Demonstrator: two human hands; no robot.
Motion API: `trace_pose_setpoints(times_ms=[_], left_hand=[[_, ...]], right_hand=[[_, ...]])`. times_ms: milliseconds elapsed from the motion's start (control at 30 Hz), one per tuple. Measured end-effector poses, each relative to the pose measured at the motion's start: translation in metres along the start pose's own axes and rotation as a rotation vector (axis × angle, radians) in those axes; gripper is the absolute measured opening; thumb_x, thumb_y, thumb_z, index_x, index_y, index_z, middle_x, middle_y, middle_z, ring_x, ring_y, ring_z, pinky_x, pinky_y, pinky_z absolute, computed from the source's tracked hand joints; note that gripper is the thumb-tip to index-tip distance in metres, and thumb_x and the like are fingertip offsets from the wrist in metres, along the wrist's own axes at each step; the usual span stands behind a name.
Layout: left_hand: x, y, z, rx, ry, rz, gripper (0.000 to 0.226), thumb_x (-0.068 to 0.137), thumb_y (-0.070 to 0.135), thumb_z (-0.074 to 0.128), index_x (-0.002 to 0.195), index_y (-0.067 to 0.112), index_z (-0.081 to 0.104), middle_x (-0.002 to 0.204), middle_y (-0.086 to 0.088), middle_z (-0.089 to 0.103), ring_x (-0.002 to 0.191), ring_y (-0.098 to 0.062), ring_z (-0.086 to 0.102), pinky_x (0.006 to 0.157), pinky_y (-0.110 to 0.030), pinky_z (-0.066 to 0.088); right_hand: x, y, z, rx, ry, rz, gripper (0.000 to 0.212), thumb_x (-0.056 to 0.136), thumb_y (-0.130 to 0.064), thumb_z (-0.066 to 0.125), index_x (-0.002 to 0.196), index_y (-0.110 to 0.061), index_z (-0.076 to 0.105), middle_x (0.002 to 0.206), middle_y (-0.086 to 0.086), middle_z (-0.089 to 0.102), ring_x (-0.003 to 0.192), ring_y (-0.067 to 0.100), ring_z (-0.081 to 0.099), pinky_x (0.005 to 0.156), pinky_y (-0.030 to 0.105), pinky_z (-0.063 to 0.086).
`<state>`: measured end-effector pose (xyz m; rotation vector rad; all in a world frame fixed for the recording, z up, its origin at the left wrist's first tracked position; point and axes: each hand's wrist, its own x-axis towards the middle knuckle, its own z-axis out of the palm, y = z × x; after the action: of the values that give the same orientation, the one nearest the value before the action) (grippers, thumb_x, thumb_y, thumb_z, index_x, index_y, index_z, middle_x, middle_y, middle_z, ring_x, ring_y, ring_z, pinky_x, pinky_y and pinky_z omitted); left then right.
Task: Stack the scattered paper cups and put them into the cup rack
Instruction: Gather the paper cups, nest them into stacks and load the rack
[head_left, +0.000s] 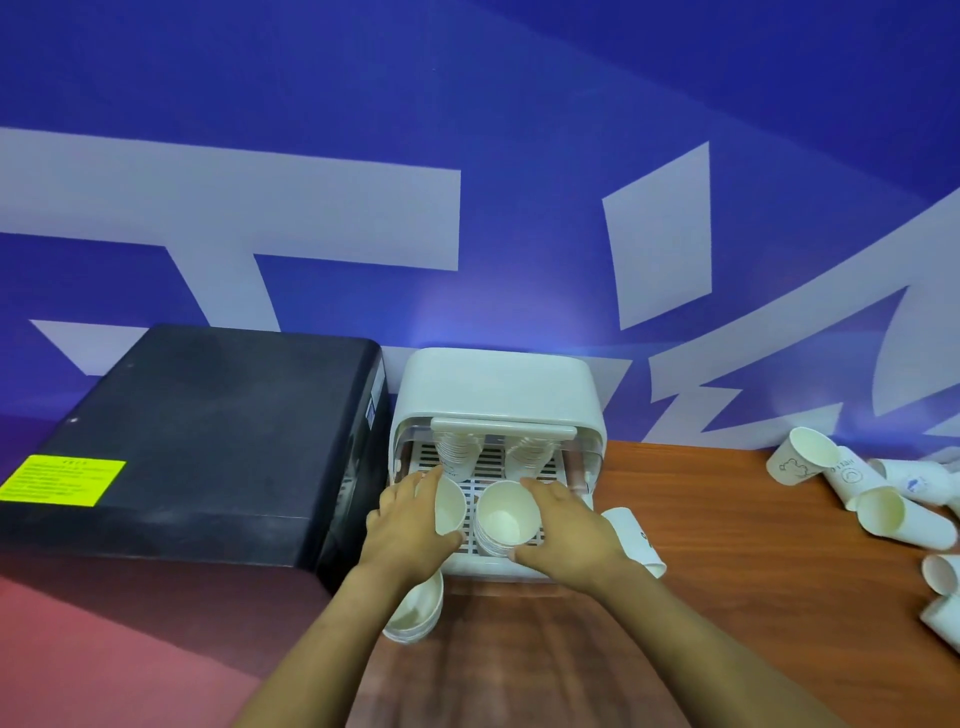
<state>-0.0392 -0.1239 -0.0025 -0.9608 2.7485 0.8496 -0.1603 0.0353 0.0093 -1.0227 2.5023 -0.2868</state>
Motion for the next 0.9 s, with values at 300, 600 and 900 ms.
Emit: trace_pose_setpoints(times_ms=[300,600,900], left_hand=[[-0.01,0.006,0.006,0.049,-0.012,-0.02,0.08,0.089,0.045,0.055,0.151,0.029,0.007,0.16,-0.003,0.004,0.146,-0.025,0.005,0.115,-0.048,0.016],[-0.055,0.06,0.018,0.093,0.094,0.298,0.073,0.087,0.033,0.054,0.149,0.033,0.015,0.156,0.003,0.014,0.143,-0.018,0.01,0.117,-0.035,0.012],[-0.055,0.122,0.064,0.278,0.03,0.524,0.069,0.085,0.017,0.048,0.148,0.031,0.023,0.155,0.001,0.019,0.144,-0.023,0.011,0.117,-0.043,0.011]], right_hand=[[-0.013,0.015,0.006,0.033,-0.065,0.038,0.08,0.082,-0.042,0.058,0.148,-0.034,0.012,0.139,0.001,0.046,0.119,0.023,0.051,0.093,0.036,0.045],[-0.055,0.045,-0.008,0.038,-0.041,0.088,0.05,0.086,-0.04,0.054,0.134,-0.031,0.043,0.125,-0.006,0.056,0.113,0.016,0.053,0.087,0.029,0.044],[-0.103,0.102,-0.032,0.05,-0.009,0.232,0.04,0.085,-0.043,0.055,0.123,-0.03,0.053,0.113,-0.008,0.062,0.104,0.014,0.058,0.083,0.03,0.047]])
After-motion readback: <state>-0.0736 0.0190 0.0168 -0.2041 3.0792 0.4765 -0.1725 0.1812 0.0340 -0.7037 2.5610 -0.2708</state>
